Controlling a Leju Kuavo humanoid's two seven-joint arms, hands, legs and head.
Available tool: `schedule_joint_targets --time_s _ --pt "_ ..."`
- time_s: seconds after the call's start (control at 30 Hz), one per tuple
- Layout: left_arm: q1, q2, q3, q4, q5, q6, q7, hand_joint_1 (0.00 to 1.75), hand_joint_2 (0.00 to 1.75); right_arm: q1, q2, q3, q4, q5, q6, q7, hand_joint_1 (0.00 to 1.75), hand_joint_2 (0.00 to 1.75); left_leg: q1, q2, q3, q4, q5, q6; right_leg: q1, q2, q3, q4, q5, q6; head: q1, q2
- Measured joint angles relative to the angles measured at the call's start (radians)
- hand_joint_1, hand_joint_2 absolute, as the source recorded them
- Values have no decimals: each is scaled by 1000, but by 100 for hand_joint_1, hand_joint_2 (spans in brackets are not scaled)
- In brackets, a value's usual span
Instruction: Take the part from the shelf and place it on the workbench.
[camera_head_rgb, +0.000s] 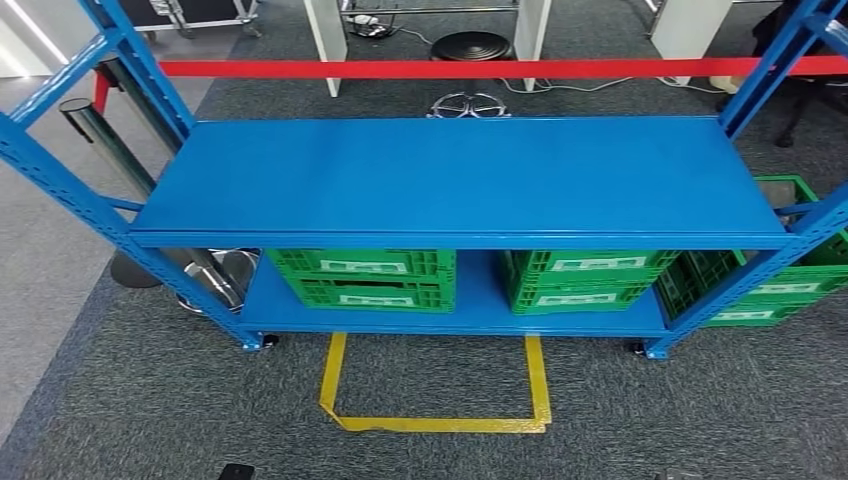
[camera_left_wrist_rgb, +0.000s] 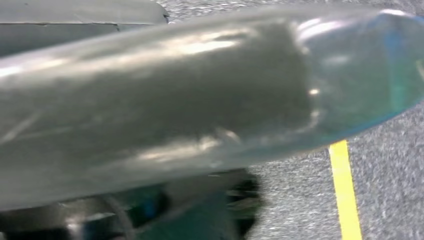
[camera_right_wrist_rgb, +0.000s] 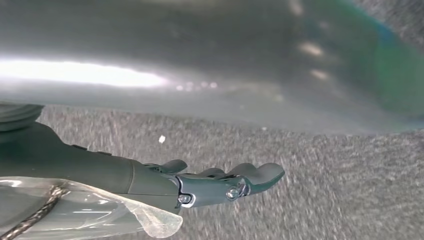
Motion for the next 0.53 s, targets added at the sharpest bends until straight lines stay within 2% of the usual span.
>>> schedule_joint_targets --time_s 0.03,0.07,0.1,0.13,0.17,0.2,0.23,0.3,0.37,0.4,0.43,0.5,0.53 --pt "1 0 0 0 -1 1 0 0 0 1 0 -1 0 0 -1 0 0 0 2 -2 -33 41 2 -1 0 8 7 0 -6 -1 0 0" --pt "2 0 0 0 -3 1 0 0 0 3 0 -2 0 0 -2 0 0 0 3 -3 -49 46 26 0 0 16 17 0 -12 0 0 0" --pt "3 0 0 0 -4 2 0 0 0 5 0 -3 0 0 -3 0 0 0 3 -3 -48 11 67 3 0 21 27 0 -18 1 0 0" --pt "2 0 0 0 -6 2 0 0 0 5 0 -4 0 1 -4 -1 0 0 2 -4 -33 -51 119 8 1 25 38 -1 -25 4 0 0" --pt "1 0 0 0 -8 2 0 0 0 5 0 -4 0 1 -6 -1 0 0 0 -6 -14 -110 156 15 1 27 45 -2 -32 7 0 0" --pt "0 0 0 0 -9 2 0 0 0 3 0 -5 0 1 -6 -1 0 0 -2 -8 5 -164 176 21 2 30 49 -3 -39 12 0 0" --pt "-1 1 0 0 -11 2 1 0 0 2 0 -5 0 2 -7 -1 0 0 -5 -10 18 -197 181 27 3 30 51 -7 -43 19 1 0" --pt "-2 0 1 0 -12 3 2 0 0 0 0 -8 0 2 -8 -2 0 0 -7 -12 30 -225 169 38 2 29 58 -6 -39 37 2 0" --pt "0 0 1 0 -13 3 2 0 0 1 0 -11 0 3 -8 -2 0 0 -3 -13 44 -238 170 48 1 22 59 11 -43 49 4 0" --pt "0 0 2 0 -13 3 2 0 0 -1 0 -12 0 3 -8 -2 0 0 0 -13 52 -243 170 51 1 19 44 38 -59 53 6 0" --pt "0 -1 2 0 -13 3 2 0 0 -3 0 -12 0 4 -8 -2 0 0 2 -13 58 -246 170 54 -1 16 16 83 -83 56 8 0" --pt "-1 -1 4 0 -15 3 2 0 0 -4 1 -12 0 6 -8 -2 0 0 2 -12 62 -246 163 56 -2 14 -60 202 -132 64 10 0" --pt "-1 -1 4 0 -15 3 2 0 0 -4 1 -12 0 6 -8 -2 0 0 2 -11 63 -246 161 56 -3 13 -82 234 -145 66 9 0"
